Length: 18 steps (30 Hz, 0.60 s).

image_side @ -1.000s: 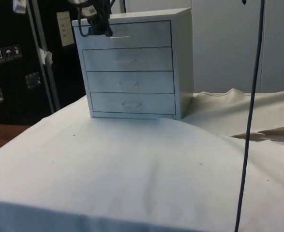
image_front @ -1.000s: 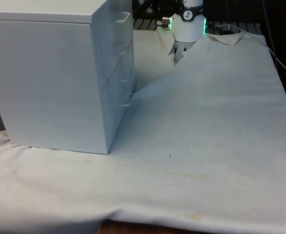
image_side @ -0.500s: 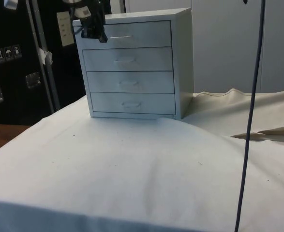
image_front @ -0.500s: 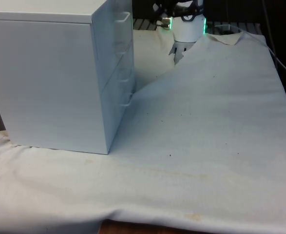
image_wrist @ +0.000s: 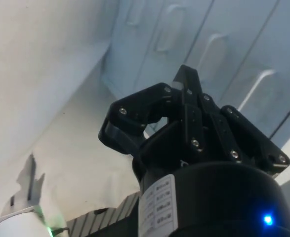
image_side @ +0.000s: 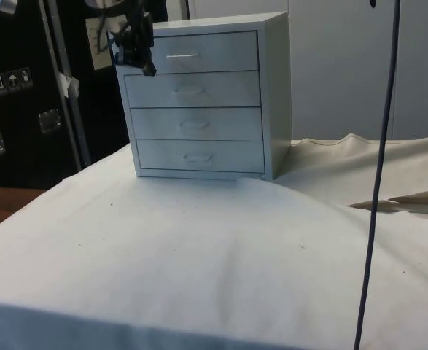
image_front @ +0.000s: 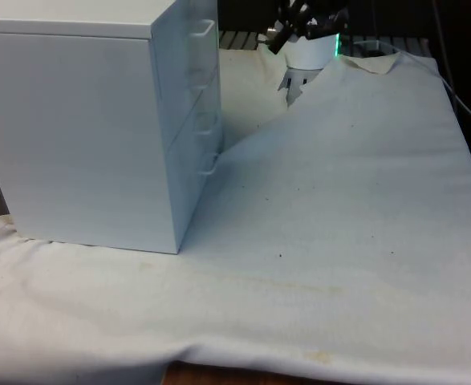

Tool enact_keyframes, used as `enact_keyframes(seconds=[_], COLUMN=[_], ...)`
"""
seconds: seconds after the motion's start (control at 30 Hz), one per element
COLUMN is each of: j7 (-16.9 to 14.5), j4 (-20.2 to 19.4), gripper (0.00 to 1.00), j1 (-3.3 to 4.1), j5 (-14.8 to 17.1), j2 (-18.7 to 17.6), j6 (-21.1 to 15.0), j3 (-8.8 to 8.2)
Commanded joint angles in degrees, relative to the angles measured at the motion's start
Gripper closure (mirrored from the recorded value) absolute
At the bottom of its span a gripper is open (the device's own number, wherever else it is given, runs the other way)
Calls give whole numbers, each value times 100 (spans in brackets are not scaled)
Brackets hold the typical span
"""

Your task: Open the drawer, then close it.

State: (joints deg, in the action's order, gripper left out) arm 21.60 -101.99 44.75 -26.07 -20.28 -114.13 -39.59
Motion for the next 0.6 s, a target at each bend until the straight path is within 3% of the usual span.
enact_keyframes(seconds=[0.0, 0.13, 0.17, 0.47, 0.5, 0.57], j7=[-11, -6, 6, -29, 6, -34], j4=[-11, -11, -6, -17, -6, -17], gripper=[100, 100, 100, 100, 100, 100], j1=[-23, -23, 0, -29, 0, -29], j5=[115, 298, 218, 659, 584, 722], j2=[0, -11, -17, -34, -52, -40], j6=[-74, -155, -92, -327, -281, -355], j3=[40, 80, 46, 138, 109, 155])
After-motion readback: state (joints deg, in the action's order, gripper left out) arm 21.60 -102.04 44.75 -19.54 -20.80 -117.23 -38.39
